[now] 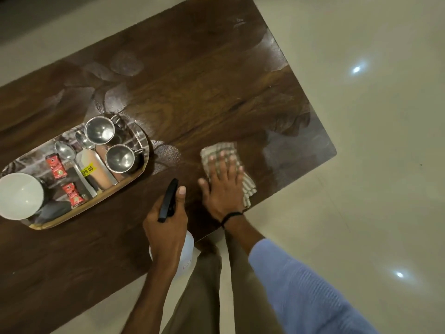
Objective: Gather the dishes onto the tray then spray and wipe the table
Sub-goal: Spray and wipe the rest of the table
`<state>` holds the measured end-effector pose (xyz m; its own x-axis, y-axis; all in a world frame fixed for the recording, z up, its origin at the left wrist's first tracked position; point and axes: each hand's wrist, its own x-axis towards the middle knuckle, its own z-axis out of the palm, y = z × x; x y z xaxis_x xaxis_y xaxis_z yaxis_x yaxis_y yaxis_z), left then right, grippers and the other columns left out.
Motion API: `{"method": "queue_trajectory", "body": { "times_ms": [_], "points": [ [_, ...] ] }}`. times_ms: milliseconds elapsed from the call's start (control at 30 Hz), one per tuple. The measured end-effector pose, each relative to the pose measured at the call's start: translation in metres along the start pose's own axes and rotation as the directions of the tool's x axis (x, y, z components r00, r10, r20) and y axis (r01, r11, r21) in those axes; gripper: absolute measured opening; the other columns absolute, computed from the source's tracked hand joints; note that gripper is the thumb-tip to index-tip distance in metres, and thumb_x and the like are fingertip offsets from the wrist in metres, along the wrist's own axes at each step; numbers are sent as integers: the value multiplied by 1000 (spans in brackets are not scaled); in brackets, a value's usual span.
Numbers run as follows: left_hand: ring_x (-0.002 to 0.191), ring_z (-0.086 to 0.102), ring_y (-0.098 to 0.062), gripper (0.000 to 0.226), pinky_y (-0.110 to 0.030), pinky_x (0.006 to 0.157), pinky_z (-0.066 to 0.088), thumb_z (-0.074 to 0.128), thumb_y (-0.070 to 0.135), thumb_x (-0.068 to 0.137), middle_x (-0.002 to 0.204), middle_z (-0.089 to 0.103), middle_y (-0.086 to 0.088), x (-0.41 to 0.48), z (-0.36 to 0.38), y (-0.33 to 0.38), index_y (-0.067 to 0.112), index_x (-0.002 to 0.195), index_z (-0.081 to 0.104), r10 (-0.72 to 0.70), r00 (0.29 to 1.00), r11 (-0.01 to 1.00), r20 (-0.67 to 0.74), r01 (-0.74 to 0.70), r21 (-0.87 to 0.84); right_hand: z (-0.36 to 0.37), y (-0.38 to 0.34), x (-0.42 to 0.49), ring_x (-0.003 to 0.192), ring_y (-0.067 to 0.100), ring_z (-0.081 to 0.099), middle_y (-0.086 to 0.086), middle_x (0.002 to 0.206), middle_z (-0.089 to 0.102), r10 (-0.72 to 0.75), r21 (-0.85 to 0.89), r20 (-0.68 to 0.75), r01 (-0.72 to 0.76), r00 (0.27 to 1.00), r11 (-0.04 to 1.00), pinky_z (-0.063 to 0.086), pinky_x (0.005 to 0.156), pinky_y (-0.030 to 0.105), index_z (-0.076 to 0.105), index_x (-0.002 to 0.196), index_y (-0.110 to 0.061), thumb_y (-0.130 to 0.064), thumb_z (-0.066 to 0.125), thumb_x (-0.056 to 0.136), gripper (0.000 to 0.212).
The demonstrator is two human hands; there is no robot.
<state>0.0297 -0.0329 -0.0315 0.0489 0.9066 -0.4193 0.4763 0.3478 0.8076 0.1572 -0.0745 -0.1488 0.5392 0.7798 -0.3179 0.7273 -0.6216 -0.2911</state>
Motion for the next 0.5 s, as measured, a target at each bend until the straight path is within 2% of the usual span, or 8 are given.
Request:
{"method": "queue_trajectory", "body": {
  "times_ms": [67, 133, 200, 267, 333, 433, 500],
  "points": [
    [81, 68, 5, 43, -4, 72, 47, 64, 50, 81, 86, 73, 6, -3, 6, 5, 12, 98, 74, -5, 1000, 1000, 13, 5, -5, 5, -1, -30, 155, 28, -3, 1, 167, 7, -166, 6, 67, 166, 984, 986, 6, 123, 55, 13, 159, -29, -55, 31, 102, 64],
    [82, 67, 7, 40, -3, 72, 46, 65, 47, 82, 85, 73, 9, -6, 13, 10, 11, 99, 74, 4, 999, 1000, 33, -4, 4, 7, 24, -49, 155, 24, -1, -3, 167, 11, -212, 7, 71, 212, 975, 977, 10, 122, 53, 15, 158, -32, -52, 34, 103, 62],
    [84, 67, 8, 33, -6, 73, 46, 66, 48, 82, 85, 73, 11, -9, 21, 18, 19, 95, 74, 0, 998, 1000, 57, -1, 16, -1, 60, -51, 155, 24, 6, -1, 165, 20, -146, -11, 28, 147, 989, 989, 16, 121, 54, 23, 157, -30, -50, 37, 102, 60],
    [80, 66, 8, 18, -14, 73, 46, 66, 48, 81, 77, 72, 13, -11, 34, 26, 32, 87, 71, -4, 997, 1000, 80, 3, 17, -17, 100, -33, 153, 28, 13, 4, 164, 24, -15, -58, -12, 14, 1000, 998, 19, 120, 56, 27, 156, -26, -49, 35, 101, 60],
    [78, 67, 5, 11, -17, 73, 48, 66, 47, 82, 74, 72, 11, -12, 48, 30, 36, 81, 67, 16, 996, 1000, 92, -18, 22, -36, 127, 6, 154, 29, 11, 7, 165, 21, 152, -53, -69, -156, 986, 986, 15, 121, 56, 22, 157, -24, -51, 29, 102, 62],
    [81, 70, -3, 24, -23, 78, 52, 66, 50, 82, 79, 74, 9, -12, 68, 33, 28, 88, 72, 41, 995, 999, 94, -44, 31, -54, 120, 67, 154, 31, 5, 7, 166, 15, 298, 11, -145, -300, 943, 954, 9, 122, 56, 15, 158, -24, -56, 22, 101, 66],
    [83, 71, -8, 34, -28, 80, 54, 66, 50, 82, 84, 75, 5, -13, 82, 34, 19, 93, 75, 39, 995, 999, 90, -42, 32, -52, 101, 80, 154, 31, 3, 7, 166, 14, 227, 13, -122, -228, 966, 974, 5, 123, 56, 16, 158, -24, -57, 22, 101, 66]
  ]
}}
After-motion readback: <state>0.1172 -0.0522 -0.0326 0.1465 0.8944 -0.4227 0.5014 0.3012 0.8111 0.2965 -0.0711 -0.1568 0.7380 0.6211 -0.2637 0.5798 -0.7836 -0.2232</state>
